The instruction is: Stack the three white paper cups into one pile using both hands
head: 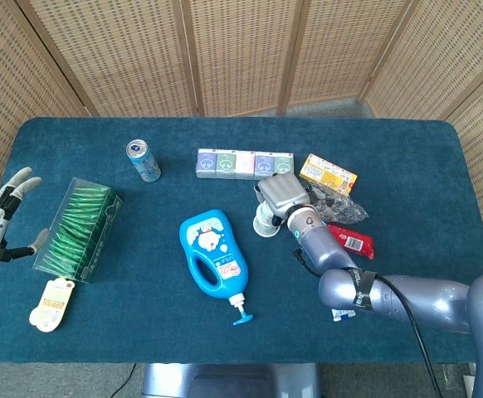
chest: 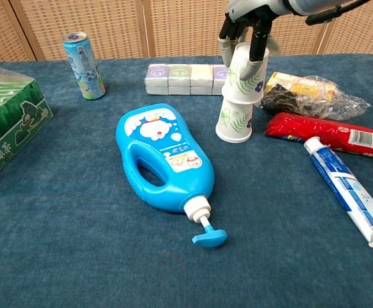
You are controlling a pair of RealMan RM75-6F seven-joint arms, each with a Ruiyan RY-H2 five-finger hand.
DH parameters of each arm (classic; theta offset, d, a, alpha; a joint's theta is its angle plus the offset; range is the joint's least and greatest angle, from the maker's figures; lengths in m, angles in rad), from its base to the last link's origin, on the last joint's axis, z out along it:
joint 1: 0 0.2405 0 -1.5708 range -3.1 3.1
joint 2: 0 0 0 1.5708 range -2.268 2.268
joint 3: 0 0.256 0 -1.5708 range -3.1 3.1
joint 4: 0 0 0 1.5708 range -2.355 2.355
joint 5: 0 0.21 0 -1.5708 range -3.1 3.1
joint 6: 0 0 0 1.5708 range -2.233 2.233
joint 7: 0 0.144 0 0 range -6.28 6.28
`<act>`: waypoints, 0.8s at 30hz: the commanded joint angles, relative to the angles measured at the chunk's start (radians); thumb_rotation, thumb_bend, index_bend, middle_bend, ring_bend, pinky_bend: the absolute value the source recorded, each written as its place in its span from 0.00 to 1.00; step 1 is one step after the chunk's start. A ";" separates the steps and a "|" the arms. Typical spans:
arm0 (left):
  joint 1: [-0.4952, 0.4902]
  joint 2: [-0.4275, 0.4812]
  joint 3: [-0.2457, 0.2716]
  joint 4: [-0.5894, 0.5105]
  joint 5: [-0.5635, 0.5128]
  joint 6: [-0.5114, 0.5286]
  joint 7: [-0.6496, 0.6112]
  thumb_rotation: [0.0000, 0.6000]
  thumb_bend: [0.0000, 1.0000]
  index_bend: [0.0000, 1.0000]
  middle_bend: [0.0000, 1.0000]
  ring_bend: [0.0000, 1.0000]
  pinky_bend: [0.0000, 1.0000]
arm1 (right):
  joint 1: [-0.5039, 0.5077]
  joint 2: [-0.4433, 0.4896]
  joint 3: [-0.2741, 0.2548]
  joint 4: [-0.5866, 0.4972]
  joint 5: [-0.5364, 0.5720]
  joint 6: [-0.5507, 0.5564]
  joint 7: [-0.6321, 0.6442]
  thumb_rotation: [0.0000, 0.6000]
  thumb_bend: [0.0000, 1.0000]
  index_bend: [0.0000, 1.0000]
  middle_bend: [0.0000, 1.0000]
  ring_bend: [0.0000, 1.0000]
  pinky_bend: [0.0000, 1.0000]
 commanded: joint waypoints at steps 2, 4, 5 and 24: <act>-0.003 -0.005 0.001 0.004 0.000 -0.005 0.001 1.00 0.44 0.10 0.02 0.00 0.15 | 0.006 -0.005 -0.009 0.009 0.006 -0.002 0.007 1.00 0.30 0.40 0.40 0.21 0.66; -0.004 -0.008 0.001 0.006 -0.001 -0.006 0.002 1.00 0.44 0.09 0.02 0.00 0.15 | 0.010 -0.006 -0.014 0.013 0.008 -0.001 0.009 1.00 0.30 0.40 0.40 0.21 0.66; -0.004 -0.009 0.001 0.007 -0.001 -0.006 0.002 1.00 0.44 0.09 0.02 0.00 0.15 | 0.012 -0.007 -0.016 0.014 0.009 0.000 0.010 1.00 0.30 0.40 0.40 0.21 0.66; 0.003 -0.021 0.008 0.038 0.006 -0.005 -0.025 1.00 0.44 0.10 0.02 0.00 0.15 | 0.064 -0.057 -0.054 0.067 0.076 -0.019 0.002 1.00 0.29 0.38 0.38 0.21 0.65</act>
